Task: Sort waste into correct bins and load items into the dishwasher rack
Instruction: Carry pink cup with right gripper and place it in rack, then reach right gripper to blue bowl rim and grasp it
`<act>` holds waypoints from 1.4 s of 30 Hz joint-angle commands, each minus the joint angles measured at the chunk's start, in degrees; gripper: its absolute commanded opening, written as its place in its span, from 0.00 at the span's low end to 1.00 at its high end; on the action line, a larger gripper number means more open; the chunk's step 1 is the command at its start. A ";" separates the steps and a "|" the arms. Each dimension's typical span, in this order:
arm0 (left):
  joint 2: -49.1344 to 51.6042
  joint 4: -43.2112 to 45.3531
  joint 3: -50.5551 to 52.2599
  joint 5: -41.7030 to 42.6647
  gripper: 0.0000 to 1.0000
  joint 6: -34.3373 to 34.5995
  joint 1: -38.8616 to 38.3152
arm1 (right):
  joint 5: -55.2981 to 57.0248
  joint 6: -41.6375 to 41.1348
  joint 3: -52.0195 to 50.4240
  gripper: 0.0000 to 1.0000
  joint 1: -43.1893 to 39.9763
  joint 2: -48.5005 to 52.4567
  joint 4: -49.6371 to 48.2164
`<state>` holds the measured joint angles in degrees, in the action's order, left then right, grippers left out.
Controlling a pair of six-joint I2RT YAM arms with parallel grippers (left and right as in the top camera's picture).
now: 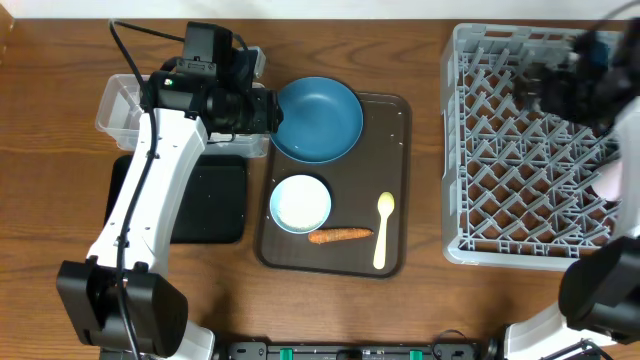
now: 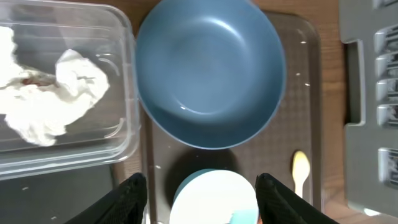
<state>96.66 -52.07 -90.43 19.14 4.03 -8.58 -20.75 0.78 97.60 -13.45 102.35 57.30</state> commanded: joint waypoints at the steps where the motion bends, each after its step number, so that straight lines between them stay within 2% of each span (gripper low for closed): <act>1: 0.48 -0.48 0.63 -4.31 0.59 -0.57 0.11 | -1.55 1.22 0.90 0.99 5.62 -0.17 -1.77; 10: 0.48 -4.57 0.63 -11.82 0.59 -0.33 0.11 | 0.59 -1.25 0.87 0.98 20.87 7.02 -13.35; 16: 0.48 -5.16 0.66 -14.27 0.59 2.25 0.11 | 8.48 -6.60 0.87 0.90 29.49 15.08 -20.00; 20: 0.48 -5.31 0.66 -14.25 0.59 2.23 0.11 | 11.67 -7.61 0.87 0.78 33.66 19.50 -22.69; 23: 0.48 -5.51 0.66 -14.25 0.59 2.25 0.11 | 14.82 -8.57 0.87 0.65 36.02 21.70 -23.32; 28: 0.48 -5.73 0.66 -14.25 0.61 2.25 0.11 | 23.04 -12.00 0.87 0.53 37.99 23.54 -23.47; 31: 0.48 -5.73 0.66 -14.25 0.62 2.25 0.11 | 22.99 -13.53 0.85 0.48 38.53 24.55 -23.47; 34: 0.48 -5.73 0.66 -14.25 0.62 2.25 0.11 | 22.88 -14.10 0.85 0.38 38.77 25.31 -23.23; 40: 0.48 -5.79 0.66 -14.23 0.62 2.25 0.11 | 22.86 -14.08 0.85 0.33 38.77 26.71 -23.30; 42: 0.48 -5.79 0.66 -14.23 0.62 2.25 0.11 | 22.86 -14.08 0.85 0.27 38.77 27.02 -23.28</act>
<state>96.66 -57.60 -90.43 5.58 6.00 -8.58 1.02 -12.38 97.76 24.58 128.01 33.98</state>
